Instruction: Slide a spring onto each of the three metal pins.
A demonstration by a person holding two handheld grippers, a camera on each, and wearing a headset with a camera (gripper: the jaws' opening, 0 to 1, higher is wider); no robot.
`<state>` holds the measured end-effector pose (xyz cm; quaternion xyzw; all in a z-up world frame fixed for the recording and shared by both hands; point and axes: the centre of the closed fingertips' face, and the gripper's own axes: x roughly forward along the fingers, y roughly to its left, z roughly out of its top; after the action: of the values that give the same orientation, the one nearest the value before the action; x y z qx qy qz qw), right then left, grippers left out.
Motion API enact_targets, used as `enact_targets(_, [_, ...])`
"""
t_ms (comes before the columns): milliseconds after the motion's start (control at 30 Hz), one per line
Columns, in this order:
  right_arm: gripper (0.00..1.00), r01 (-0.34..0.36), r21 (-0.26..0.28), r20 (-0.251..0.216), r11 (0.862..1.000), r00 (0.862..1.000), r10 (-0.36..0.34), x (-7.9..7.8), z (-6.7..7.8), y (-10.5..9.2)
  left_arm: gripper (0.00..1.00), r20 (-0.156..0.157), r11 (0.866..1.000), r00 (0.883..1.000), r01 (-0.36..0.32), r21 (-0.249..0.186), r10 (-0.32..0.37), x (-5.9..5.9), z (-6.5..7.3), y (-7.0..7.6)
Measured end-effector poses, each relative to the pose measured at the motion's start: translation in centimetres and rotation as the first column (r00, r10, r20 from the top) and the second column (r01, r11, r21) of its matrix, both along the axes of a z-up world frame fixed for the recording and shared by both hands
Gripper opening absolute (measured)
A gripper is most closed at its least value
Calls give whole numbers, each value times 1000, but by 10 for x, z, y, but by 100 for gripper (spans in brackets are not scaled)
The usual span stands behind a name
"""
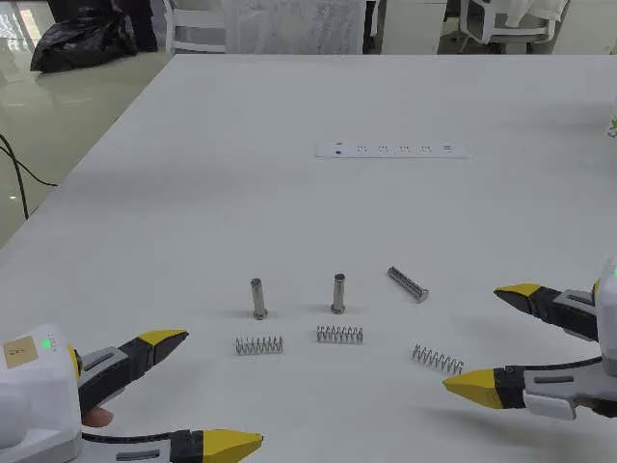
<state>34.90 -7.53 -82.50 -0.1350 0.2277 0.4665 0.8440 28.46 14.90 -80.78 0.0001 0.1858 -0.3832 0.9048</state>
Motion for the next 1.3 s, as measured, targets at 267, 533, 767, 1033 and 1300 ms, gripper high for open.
enact_targets(267, [81, -4, -1, -3, 1000, 1000, 4, 0, -2, 1, 84, -1, 1000, 1000, -2, 1, 2, 0, 0, 0])
enact_targets(533, [81, -10, -4, -6, 1000, 1000, 10, -1, -3, 1, 84, -2, 1000, 1000, -3, 3, 3, -1, 0, -1])
enact_targets(767, [81, -12, -5, -7, 1000, 1000, 12, -3, -2, 3, 84, -4, 1000, 1000, 0, 5, 0, -2, 1, -3])
enact_targets(1033, [81, -13, -6, -5, 1000, 1000, 13, -3, -2, 3, 84, -3, 1000, 1000, 0, 5, 0, -2, 1, -4])
enact_targets(1300, [81, -10, -6, -5, 1000, 1000, 10, -3, -1, 3, 84, -1, 1000, 1000, -1, 1, 1, -2, 1, -4])
